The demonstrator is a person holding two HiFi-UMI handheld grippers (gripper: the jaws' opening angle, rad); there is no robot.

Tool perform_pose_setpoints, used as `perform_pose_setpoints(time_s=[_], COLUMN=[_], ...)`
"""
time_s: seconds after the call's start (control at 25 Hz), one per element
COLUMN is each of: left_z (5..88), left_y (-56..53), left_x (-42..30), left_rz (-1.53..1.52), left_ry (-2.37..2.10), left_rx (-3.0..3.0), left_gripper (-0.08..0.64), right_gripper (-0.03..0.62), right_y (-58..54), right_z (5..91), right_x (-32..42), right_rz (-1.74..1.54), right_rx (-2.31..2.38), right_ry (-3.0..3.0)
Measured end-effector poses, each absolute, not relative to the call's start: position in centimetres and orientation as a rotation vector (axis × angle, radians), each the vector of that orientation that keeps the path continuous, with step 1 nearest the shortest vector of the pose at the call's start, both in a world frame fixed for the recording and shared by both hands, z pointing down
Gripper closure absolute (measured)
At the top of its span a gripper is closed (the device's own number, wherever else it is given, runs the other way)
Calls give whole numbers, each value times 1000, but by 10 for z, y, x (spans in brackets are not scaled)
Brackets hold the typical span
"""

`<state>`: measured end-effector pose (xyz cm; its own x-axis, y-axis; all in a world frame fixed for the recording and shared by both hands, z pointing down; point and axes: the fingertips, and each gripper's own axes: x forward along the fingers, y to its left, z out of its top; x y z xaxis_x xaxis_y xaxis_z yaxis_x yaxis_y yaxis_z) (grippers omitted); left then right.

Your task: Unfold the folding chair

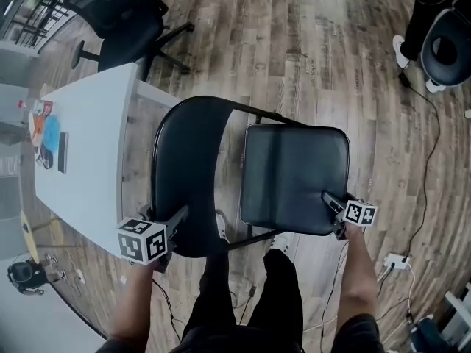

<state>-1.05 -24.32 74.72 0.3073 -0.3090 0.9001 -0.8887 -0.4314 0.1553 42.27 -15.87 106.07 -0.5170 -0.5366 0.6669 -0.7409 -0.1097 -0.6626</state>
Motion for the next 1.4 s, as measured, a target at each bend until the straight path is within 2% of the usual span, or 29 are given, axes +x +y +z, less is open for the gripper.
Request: perform_pose_setpoints(time_s=[0.48, 0.72, 1.0, 1.24, 1.28, 1.32, 1.36, 1.4], left_z=[745, 743, 712, 654, 642, 630, 618, 605], left_y=[-224, -227, -207, -175, -171, -167, -163, -158], left_x=[66, 66, 53, 25, 25, 27, 30, 33], left_rz=[1117, 1056, 971, 1007, 978, 934, 882, 828], left_ry=[-1055, -1067, -1139, -1269, -1281, -1283, -1280, -1278], left_rx=[1929, 1957, 1957, 1997, 2028, 2066, 2111, 2160], left_gripper=[370, 367, 364, 369, 395, 427, 458, 475], right_gripper=[155, 156, 156, 160, 160, 169, 222, 319], right_y=[-149, -152, -138, -108, -103, -98, -93, -88], right_z=[1096, 1084, 980, 842, 820, 796, 772, 748], right_x=[461, 474, 490, 407, 394, 382, 371, 361], right_rz=[1742, 1556, 1095, 1018, 978, 924, 860, 795], right_rx=[1393, 1455, 1669, 1596, 1594, 1606, 1630, 1656], right_ry=[-1971, -1993, -1926, -2126, -2148, -2167, -2181, -2192])
